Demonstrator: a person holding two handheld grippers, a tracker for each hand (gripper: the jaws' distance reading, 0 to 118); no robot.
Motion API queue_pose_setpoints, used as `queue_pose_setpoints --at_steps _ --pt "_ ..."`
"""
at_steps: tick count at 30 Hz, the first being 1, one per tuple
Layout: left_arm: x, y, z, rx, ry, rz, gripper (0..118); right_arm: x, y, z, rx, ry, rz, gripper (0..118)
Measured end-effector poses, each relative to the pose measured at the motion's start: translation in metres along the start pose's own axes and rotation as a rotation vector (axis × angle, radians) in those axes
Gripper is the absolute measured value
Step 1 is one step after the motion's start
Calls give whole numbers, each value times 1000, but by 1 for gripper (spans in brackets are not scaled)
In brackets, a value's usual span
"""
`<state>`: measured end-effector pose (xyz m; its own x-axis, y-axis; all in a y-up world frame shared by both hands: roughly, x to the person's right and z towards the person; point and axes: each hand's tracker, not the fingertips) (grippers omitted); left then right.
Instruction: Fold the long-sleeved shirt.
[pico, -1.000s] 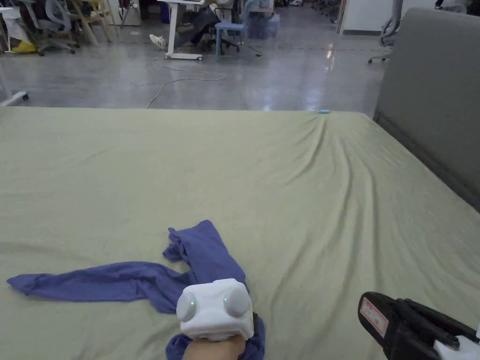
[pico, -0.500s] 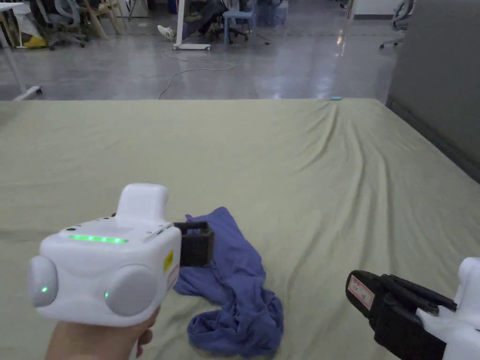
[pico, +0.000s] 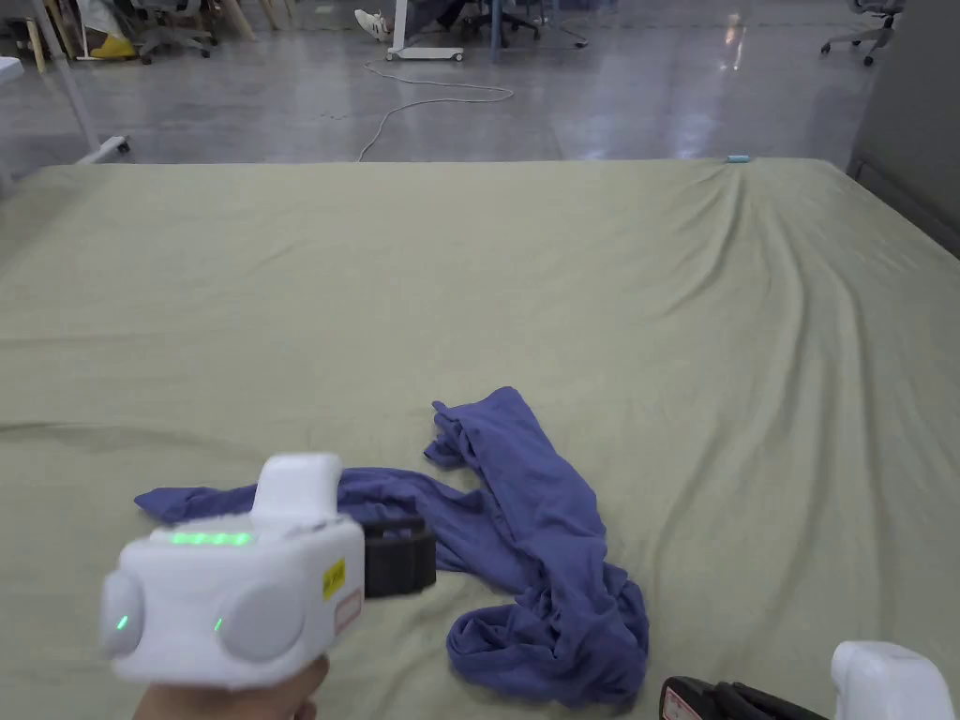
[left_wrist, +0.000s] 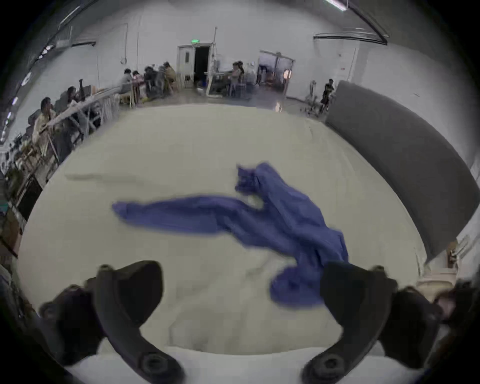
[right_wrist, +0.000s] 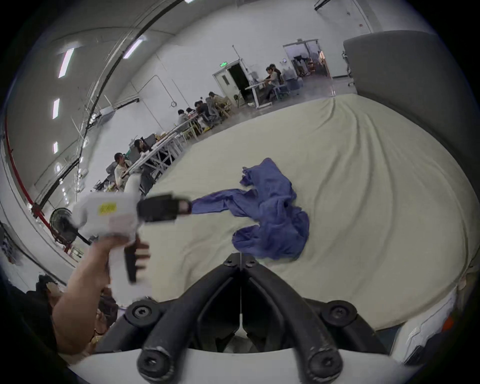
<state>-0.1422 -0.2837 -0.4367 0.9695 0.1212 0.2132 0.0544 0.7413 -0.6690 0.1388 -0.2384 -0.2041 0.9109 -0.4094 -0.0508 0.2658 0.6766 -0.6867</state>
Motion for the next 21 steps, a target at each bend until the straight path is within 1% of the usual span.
queue_pose_setpoints --at_steps 1,2,4,5,7,8,9,10,11,12,13,14,15,16,17,18,19,20,21 --pt "2 1 -24 -74 57 1 118 2 1 -4 -6 -7 -2 0" --pt "1 8 -56 -105 96 -13 118 4 2 -8 -15 -18 -6 0" --pt "-4 13 -113 -167 137 -7 118 10 3 -13 -31 -37 -14 0" --pt "-7 30 -127 -206 154 5 118 12 4 -16 -40 -49 -16 0" --pt "-13 26 -173 -291 143 26 117 17 5 -21 -55 -71 -10 0" --pt "-16 19 -193 -320 164 24 117 20 6 -22 -61 -81 -5 0" --pt "-19 13 -205 -370 170 26 112 22 7 -25 -70 -91 -2 0" --pt "-22 6 -215 -384 190 -10 100 23 9 -29 -82 -100 0 0" --pt "-26 2 -214 -369 114 22 98 25 11 -33 -90 -104 -1 0" --pt "-27 6 -202 -295 141 45 97 28 14 -36 -95 -107 0 0" --pt "-24 6 -192 -311 137 28 84 29 18 -39 -94 -107 7 0" --pt "-19 7 -183 -319 67 1 56 29 25 -44 -91 -104 19 0" --pt "-17 10 -174 -291 49 -25 3 29 34 -51 -92 -103 34 0" --pt "-17 11 -168 -288 30 -22 0 29 44 -59 -90 -106 52 19" --pt "-14 15 -160 -299 44 -5 0 29 57 -73 -88 -129 88 57" --pt "-17 17 -154 -291 18 27 0 30 70 -92 -100 -137 103 112" --pt "-19 20 -149 -279 -14 57 0 31 79 -110 -128 -154 95 116" --pt "-21 23 -143 -268 -28 82 0 35 92 -120 -76 -137 132 116" --pt "-26 23 -141 -266 -23 89 0 38 99 -136 -111 -133 91 116"
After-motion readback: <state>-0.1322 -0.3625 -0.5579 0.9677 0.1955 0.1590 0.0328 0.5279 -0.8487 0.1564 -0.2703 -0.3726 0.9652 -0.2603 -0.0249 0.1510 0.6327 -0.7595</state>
